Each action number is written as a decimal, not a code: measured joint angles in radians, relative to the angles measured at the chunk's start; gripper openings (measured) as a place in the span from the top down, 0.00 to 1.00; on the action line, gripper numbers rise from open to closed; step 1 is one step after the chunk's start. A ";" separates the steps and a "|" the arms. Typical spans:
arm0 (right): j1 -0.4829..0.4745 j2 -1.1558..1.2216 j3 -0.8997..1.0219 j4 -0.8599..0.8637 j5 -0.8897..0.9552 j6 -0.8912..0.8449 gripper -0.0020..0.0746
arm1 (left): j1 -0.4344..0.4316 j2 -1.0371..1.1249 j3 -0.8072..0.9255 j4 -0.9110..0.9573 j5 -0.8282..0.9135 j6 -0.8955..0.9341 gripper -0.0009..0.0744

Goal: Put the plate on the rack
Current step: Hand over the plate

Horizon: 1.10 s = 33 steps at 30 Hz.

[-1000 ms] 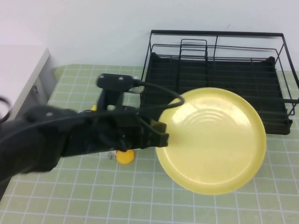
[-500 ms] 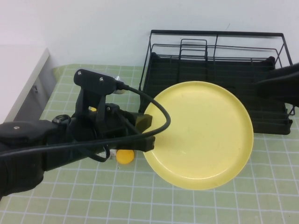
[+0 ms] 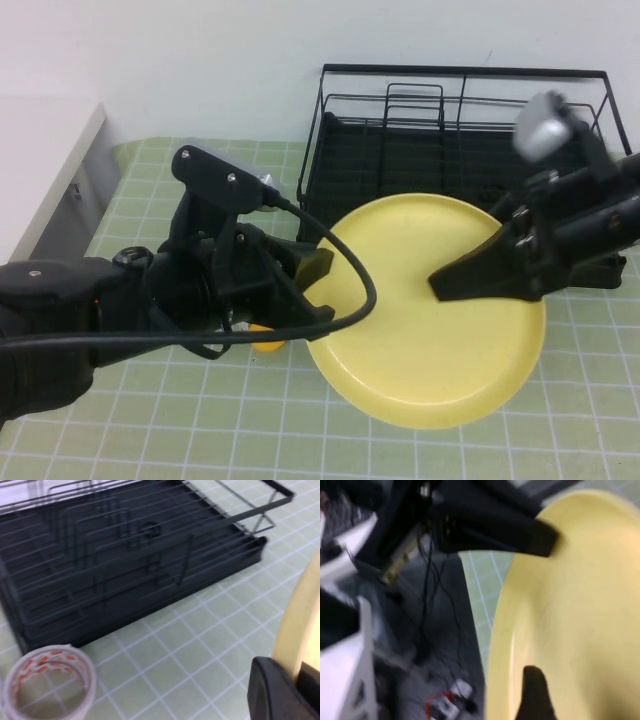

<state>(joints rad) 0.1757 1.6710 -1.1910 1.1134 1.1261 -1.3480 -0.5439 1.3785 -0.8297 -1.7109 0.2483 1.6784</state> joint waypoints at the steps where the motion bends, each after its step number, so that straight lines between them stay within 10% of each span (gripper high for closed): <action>1: 0.020 0.000 0.000 -0.019 -0.022 0.000 0.40 | 0.000 0.000 0.000 0.000 0.008 0.000 0.98; 8: 0.043 0.000 0.000 -0.111 -0.127 -0.002 0.46 | 0.000 0.000 0.000 0.000 0.012 -0.011 0.98; 15: 0.044 0.000 -0.002 -0.129 -0.138 -0.016 0.78 | 0.000 0.000 -0.010 0.011 -0.026 -0.015 0.98; 33: 0.044 0.002 -0.037 -0.045 -0.188 -0.085 0.78 | -0.006 0.004 -0.084 0.014 -0.144 0.046 0.97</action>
<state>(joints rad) 0.2195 1.6732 -1.2278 1.0684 0.9383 -1.4334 -0.5499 1.3823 -0.9140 -1.6967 0.1043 1.7246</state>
